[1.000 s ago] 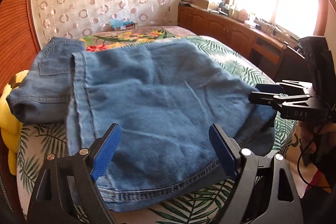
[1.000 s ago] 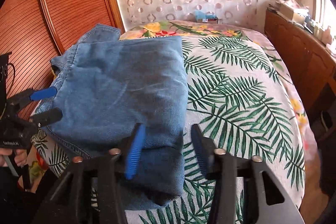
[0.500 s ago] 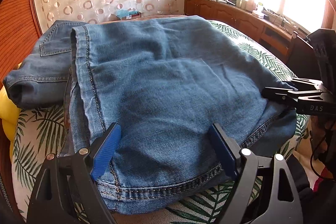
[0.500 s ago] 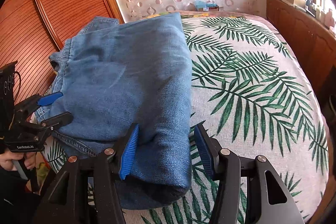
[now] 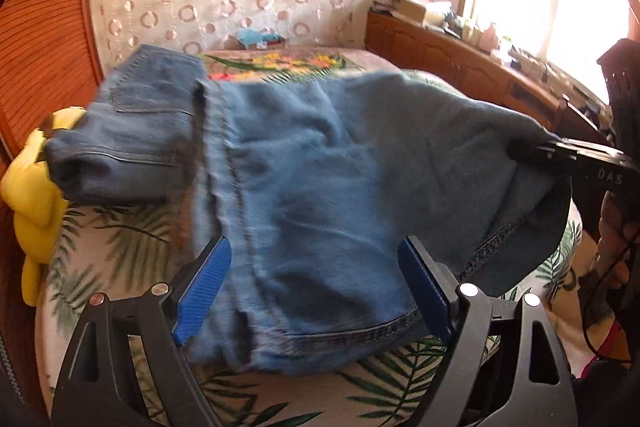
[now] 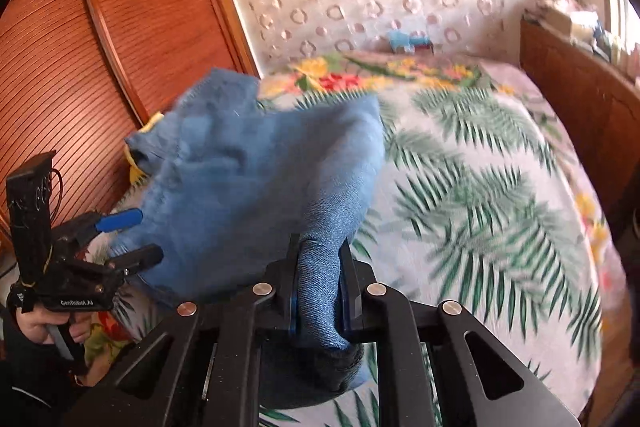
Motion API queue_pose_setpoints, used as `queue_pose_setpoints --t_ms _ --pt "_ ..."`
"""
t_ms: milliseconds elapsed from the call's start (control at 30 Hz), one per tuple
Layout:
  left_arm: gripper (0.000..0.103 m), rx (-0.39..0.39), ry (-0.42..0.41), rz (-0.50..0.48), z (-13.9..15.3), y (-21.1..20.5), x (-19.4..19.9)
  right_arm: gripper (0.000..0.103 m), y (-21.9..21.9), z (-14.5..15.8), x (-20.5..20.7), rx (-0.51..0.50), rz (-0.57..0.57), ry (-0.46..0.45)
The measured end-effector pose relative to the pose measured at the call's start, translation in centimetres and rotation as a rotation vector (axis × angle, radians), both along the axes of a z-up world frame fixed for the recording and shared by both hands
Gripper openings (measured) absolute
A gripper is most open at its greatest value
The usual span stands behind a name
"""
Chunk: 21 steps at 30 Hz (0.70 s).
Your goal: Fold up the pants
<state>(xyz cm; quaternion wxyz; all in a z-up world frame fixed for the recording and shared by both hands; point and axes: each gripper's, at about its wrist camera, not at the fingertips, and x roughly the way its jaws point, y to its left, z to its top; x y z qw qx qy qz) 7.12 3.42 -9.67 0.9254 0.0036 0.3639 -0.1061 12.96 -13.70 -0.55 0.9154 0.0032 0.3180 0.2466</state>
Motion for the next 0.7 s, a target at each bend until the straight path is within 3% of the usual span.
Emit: queue_pose_setpoints --t_ms 200,400,567,700 --pt "0.086 -0.006 -0.056 0.056 2.4 3.4 -1.7 0.014 4.7 2.9 0.0 -0.007 0.091 -0.077" --pt "0.086 0.010 -0.066 0.140 3.1 7.3 -2.7 0.013 10.4 3.1 0.3 0.041 0.223 -0.082" --pt "0.086 -0.001 -0.069 0.214 3.2 10.3 -3.4 0.013 14.6 1.1 0.1 0.010 0.334 -0.058" --pt "0.086 0.004 -0.057 0.276 2.4 12.4 -3.2 0.013 17.7 -2.2 0.0 -0.040 0.411 0.011"
